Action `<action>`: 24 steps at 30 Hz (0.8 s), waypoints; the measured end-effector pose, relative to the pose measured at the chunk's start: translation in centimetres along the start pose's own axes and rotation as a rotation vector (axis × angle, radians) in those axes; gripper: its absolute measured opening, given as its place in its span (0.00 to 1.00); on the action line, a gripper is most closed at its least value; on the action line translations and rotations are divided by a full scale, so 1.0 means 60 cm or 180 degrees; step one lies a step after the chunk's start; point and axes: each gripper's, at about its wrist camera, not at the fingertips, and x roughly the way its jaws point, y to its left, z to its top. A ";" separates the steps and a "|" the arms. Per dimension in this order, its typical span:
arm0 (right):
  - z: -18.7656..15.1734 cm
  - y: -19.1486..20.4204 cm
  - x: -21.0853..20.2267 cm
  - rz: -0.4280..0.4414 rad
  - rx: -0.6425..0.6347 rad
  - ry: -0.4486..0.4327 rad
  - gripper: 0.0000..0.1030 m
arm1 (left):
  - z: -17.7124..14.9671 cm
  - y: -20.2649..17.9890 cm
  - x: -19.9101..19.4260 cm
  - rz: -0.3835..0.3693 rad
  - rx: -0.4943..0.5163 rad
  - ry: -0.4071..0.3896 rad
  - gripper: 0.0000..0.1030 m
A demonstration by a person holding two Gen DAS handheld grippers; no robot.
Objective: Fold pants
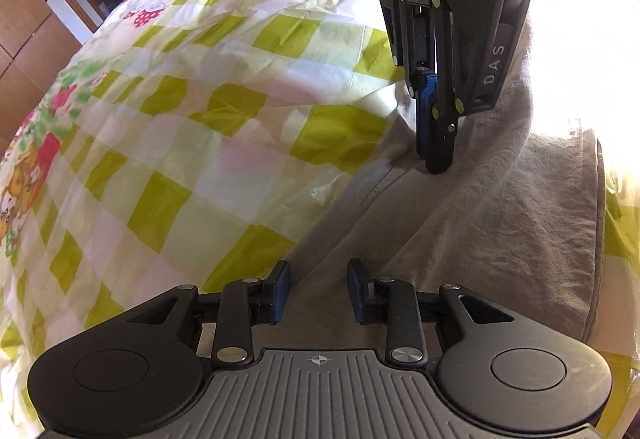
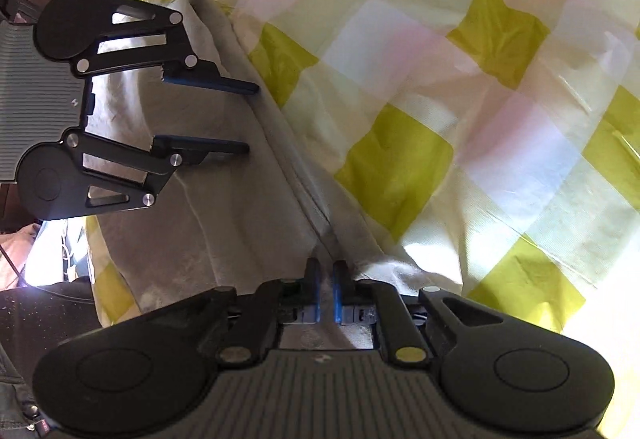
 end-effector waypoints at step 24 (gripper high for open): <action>0.031 0.033 0.045 0.0068 -0.0323 0.0033 0.35 | -0.012 0.003 -0.007 -0.0052 -0.0061 -0.0071 0.28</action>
